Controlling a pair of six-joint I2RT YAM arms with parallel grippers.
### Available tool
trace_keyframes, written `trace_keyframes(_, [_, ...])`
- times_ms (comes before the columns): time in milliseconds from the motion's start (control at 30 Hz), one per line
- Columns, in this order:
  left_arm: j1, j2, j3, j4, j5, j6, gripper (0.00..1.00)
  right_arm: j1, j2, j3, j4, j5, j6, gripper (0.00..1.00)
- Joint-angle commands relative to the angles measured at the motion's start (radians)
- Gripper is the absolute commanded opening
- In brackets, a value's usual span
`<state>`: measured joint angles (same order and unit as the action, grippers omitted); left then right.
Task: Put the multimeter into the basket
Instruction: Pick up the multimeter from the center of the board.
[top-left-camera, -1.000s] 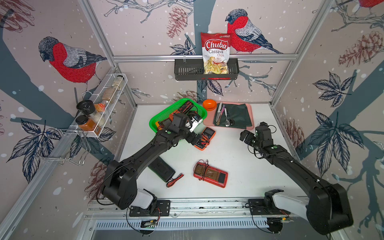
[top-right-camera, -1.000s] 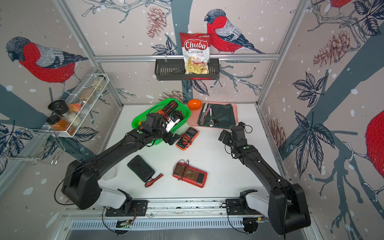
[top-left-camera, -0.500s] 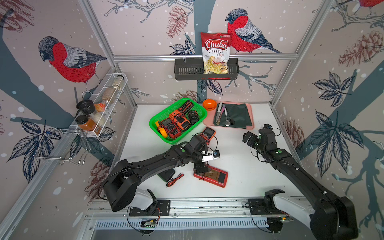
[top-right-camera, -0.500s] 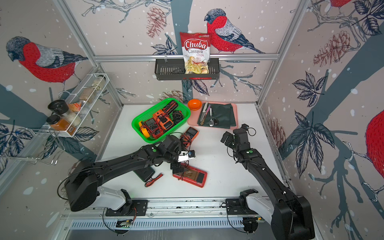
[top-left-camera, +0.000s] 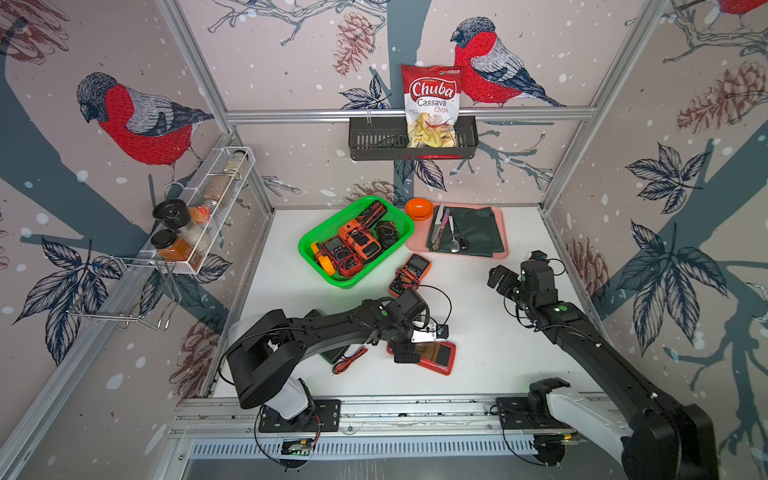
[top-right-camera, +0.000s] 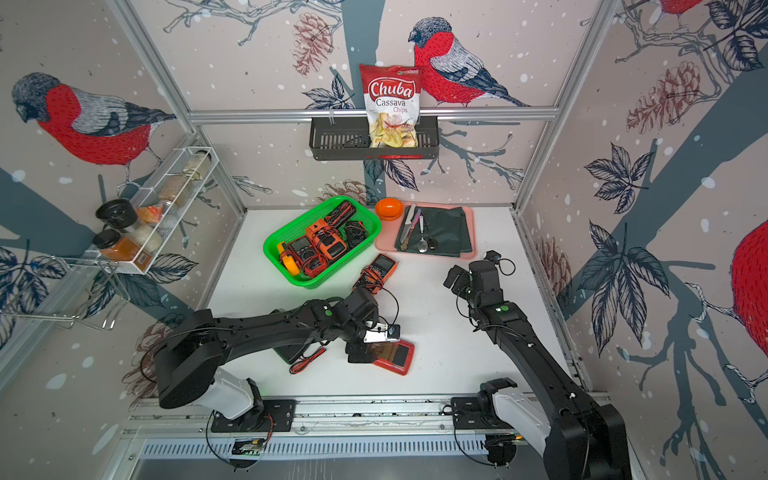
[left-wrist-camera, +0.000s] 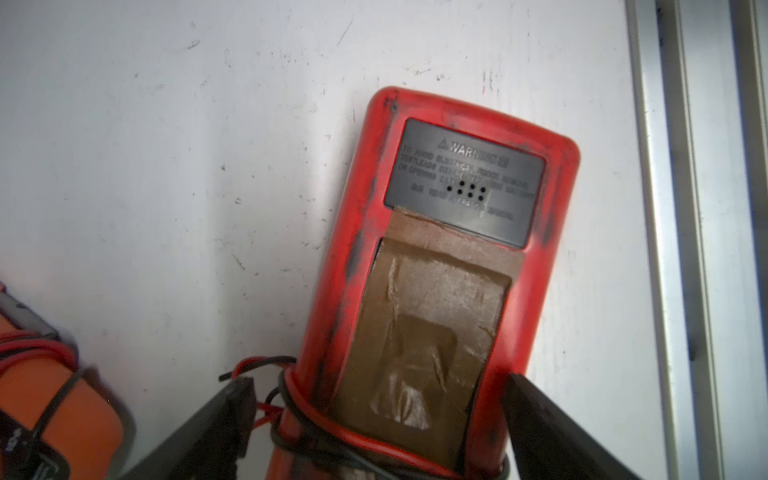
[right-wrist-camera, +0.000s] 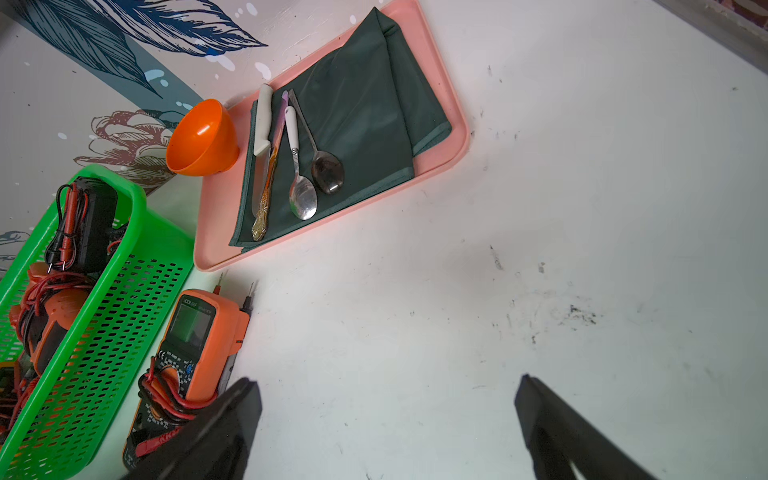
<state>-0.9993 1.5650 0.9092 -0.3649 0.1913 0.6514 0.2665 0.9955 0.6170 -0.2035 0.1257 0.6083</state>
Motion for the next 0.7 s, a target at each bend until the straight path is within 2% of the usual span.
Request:
trace_keyframes(0, [-0.013, 0.023, -0.002, -0.012, -0.056, -0.014, 0.96, -0.003, -0.002, -0.003, 0.001, -0.003, 0.009, 1.00])
trace_keyframes(333, [-0.016, 0.084, 0.001, 0.127, -0.275, -0.120, 0.96, -0.010, 0.016, -0.007, 0.019, -0.018, 0.012, 1.00])
trace_keyframes(500, [0.021, 0.159, 0.083, 0.154, -0.345, -0.294, 0.93, -0.012, 0.033, -0.005, 0.019, -0.026, 0.011, 1.00])
trace_keyframes(667, [0.037, 0.213, 0.171, 0.152, -0.413, -0.506, 0.85, -0.012, 0.046, -0.011, 0.027, -0.047, 0.018, 1.00])
